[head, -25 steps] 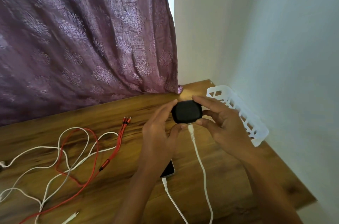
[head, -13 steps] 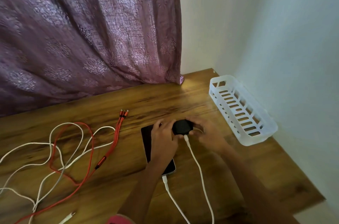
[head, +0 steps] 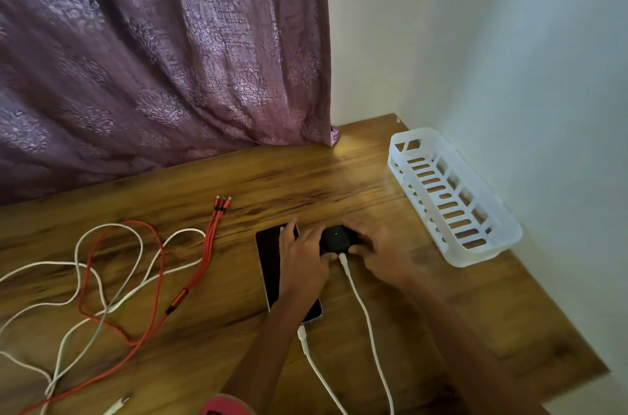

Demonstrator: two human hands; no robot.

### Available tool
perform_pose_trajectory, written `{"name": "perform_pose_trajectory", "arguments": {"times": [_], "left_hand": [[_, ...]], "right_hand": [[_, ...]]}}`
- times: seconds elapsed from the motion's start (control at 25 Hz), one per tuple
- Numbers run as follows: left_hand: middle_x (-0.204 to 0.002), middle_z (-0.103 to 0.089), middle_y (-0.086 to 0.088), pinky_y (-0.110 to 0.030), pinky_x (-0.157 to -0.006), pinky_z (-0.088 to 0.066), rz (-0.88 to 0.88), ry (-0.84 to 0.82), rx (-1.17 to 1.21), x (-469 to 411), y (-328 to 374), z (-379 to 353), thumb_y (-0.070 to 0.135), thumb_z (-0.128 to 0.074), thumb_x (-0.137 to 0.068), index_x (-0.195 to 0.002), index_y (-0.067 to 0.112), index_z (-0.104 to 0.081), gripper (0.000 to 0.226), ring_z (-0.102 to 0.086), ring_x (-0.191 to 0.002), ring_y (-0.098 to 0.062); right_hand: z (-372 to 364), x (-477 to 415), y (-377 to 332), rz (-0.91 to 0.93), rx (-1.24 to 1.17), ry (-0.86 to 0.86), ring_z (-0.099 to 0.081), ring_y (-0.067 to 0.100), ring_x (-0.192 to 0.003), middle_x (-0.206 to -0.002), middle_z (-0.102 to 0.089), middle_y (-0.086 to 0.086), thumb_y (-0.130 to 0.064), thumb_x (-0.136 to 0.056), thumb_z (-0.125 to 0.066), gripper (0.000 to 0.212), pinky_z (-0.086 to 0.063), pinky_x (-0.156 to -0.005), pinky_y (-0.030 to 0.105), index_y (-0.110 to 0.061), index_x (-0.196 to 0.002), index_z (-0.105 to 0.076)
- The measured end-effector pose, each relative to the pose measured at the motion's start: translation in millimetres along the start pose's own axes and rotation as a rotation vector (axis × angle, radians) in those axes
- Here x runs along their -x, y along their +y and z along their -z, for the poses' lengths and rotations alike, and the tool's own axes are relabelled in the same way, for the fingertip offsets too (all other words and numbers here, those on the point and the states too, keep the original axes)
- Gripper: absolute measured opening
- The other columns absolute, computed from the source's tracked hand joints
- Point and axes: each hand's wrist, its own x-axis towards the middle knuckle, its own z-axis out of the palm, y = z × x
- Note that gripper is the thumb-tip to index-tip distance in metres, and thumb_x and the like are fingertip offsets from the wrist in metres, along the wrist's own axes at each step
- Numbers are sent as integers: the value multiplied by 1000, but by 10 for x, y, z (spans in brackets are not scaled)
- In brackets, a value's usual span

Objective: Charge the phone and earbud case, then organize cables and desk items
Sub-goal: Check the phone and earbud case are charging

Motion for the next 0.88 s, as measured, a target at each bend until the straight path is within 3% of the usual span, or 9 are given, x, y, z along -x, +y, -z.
{"name": "perform_pose_trajectory", "arguments": {"times": [0.2,0.32,0.44,0.52,0.68,0.88], "left_hand": [[-151,-27,-3,-38,-117,-6,-3,-109,-55,-34,99,107,14,-50,-93,-145,14,-21,60,-3,-143,-28],[-155,-17,-4,-32,-116,-9,-50,-84,112,-90,391,199,1,-39,-95,-146,13,-16,58,-5,-144,-20],[-153,-25,-4,-30,-114,-18,-84,-93,307,-147,779,176,12,-37,-97,-145,12,-24,50,-19,-141,-17],[-150,-30,-3,-27,-110,-23,-70,-155,380,-146,1044,112,21,-39,-98,-144,13,-28,48,-26,-139,-17],[-130,-53,-2,-13,-83,-38,64,-301,684,-161,1426,-90,21,-42,-97,-131,14,-44,34,-50,-121,-17],[-128,-58,-1,-16,-73,-47,199,-401,870,-276,1547,-477,29,-45,-95,-129,15,-47,36,-59,-110,-14]], "right_hand": [[35,79,-76,61,48,-23,-29,12,-137,-147,-36,-3,-3,-87,-57,59,-22,-110,21,-20,-140,-37],[248,210,-166,173,165,221,-34,19,-135,-145,-40,5,-7,-89,-56,50,-24,-113,31,-12,-137,-41],[587,352,-154,103,181,600,-46,26,-125,-133,-53,12,-14,-90,-58,39,-29,-108,35,-6,-127,-52],[844,422,-47,-31,203,755,-48,27,-120,-130,-55,13,-16,-88,-60,38,-35,-102,36,-6,-124,-54],[1160,534,190,-286,274,805,-48,25,-118,-129,-54,12,-21,-91,-55,38,-39,-98,34,-7,-126,-51],[1166,518,237,-358,293,816,-46,26,-123,-132,-53,13,-11,-93,-51,37,-36,-103,33,-4,-129,-50]]}}
